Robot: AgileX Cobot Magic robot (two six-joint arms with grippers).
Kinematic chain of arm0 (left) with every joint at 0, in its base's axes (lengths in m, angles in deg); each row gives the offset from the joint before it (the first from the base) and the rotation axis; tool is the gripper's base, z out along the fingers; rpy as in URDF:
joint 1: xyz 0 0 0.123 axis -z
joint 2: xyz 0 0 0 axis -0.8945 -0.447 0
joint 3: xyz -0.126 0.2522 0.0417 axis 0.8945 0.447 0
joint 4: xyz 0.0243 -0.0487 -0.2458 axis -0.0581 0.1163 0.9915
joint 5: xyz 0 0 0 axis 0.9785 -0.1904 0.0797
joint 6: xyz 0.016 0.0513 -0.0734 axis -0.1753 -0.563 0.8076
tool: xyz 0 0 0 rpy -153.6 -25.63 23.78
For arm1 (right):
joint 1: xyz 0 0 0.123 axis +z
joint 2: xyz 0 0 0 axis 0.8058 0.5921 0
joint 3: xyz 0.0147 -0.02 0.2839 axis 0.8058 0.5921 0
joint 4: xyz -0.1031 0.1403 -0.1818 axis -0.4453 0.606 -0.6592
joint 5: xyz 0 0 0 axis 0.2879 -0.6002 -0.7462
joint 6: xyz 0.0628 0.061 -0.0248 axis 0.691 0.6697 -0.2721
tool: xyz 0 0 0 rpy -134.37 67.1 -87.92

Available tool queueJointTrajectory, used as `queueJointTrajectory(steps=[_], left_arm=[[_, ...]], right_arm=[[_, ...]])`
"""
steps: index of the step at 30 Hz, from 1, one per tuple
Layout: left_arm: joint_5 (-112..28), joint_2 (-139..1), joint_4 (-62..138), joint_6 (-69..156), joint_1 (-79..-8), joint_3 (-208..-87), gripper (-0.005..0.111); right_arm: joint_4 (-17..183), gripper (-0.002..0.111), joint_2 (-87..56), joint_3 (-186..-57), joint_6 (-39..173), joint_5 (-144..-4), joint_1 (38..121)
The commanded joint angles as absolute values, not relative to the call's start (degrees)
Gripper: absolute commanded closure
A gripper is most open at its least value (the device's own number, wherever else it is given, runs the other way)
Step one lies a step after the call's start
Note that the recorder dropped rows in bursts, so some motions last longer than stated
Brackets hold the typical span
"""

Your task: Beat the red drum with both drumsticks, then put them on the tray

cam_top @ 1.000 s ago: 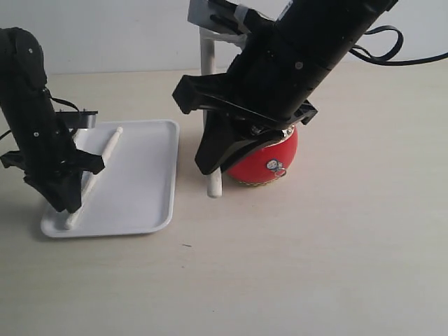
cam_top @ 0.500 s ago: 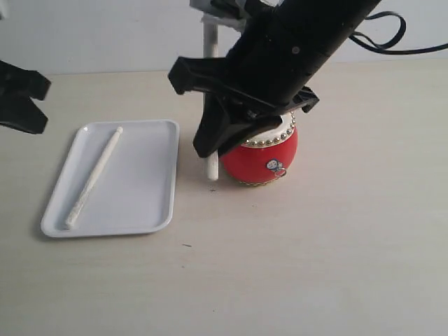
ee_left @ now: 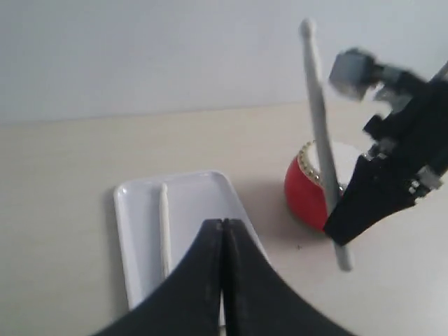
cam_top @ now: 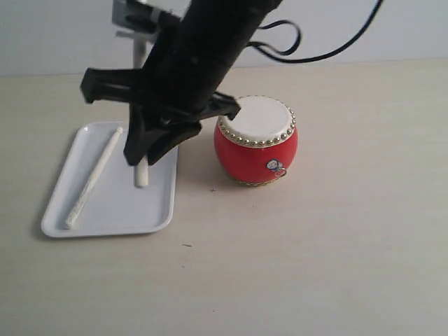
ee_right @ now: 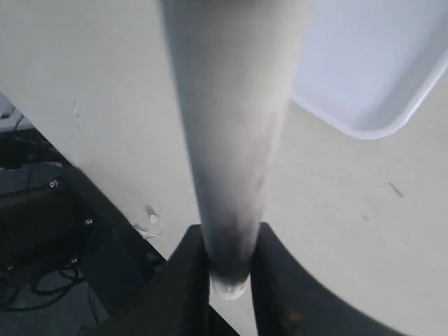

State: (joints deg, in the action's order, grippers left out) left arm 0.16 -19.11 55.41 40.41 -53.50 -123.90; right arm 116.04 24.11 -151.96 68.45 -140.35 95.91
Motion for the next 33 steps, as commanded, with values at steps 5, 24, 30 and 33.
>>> queueJointTrajectory(steps=[5,24,30,33], left_arm=[[4.6,-3.7,50.9,46.0,-53.7,-122.9,0.107],[14.6,0.6,47.1,48.2,-52.4,-123.0,0.107],[14.6,0.6,46.3,47.9,-50.1,-123.0,0.107],[14.6,0.6,45.9,47.9,-50.0,-123.0,0.107]], right_arm=[[116.0,0.108,39.6,-166.9,77.2,-143.9,97.0],[123.4,0.108,56.6,-177.4,83.4,-139.3,96.6],[123.1,0.108,57.0,-178.1,83.4,-138.4,95.7],[122.9,0.108,57.6,-178.1,83.4,-138.5,95.6]])
